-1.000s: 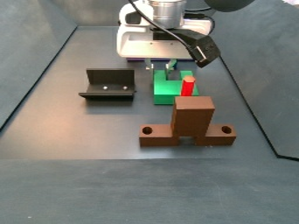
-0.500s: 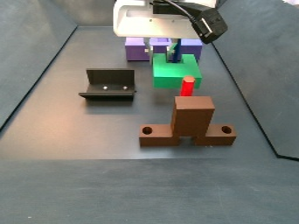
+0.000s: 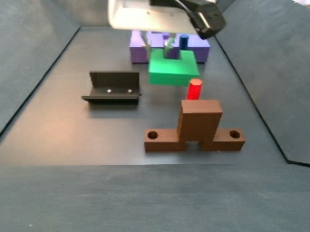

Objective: Pick up the green object. Move up. Place the green object on the fixture. Regrasp the green object. Move to above the board. Insert the green object.
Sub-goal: Place the green object on the fixture.

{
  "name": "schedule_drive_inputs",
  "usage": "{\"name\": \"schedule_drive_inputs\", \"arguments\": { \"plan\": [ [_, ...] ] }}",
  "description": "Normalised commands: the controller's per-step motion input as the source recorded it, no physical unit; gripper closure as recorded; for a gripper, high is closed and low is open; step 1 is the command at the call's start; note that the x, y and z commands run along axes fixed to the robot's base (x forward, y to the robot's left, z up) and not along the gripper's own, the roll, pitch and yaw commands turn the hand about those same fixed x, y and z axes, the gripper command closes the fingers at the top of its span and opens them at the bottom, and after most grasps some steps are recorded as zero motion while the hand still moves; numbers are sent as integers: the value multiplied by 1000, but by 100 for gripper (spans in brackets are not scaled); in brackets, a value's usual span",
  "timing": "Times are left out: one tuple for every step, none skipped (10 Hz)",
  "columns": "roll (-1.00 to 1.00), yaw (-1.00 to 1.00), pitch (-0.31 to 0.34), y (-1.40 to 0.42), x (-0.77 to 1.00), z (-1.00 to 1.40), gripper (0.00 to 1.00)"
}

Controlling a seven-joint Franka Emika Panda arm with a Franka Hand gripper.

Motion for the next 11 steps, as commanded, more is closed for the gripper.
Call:
{"name": "schedule_drive_inputs", "arguments": {
  "plan": [
    [-974, -209, 0, -14, 620, 471, 100],
    [-929, -246, 0, -26, 677, 417, 100],
    [-934, -249, 0, -17, 746, 414, 100],
    [-931, -263, 11, -3, 777, 334, 100],
    [-977, -283, 0, 0, 757, 177, 100],
    [-963, -194, -154, 0, 703, 63, 100],
    [-900, -143, -103, 0, 723, 0, 100],
    [-851, -134, -40, 0, 760, 0, 100],
    [-851, -243, 0, 0, 871, 0, 100],
    [-751, -223, 120, 0, 851, 0, 100],
    [-657, -174, 254, 49, 806, 3, 100]
  ]
}}
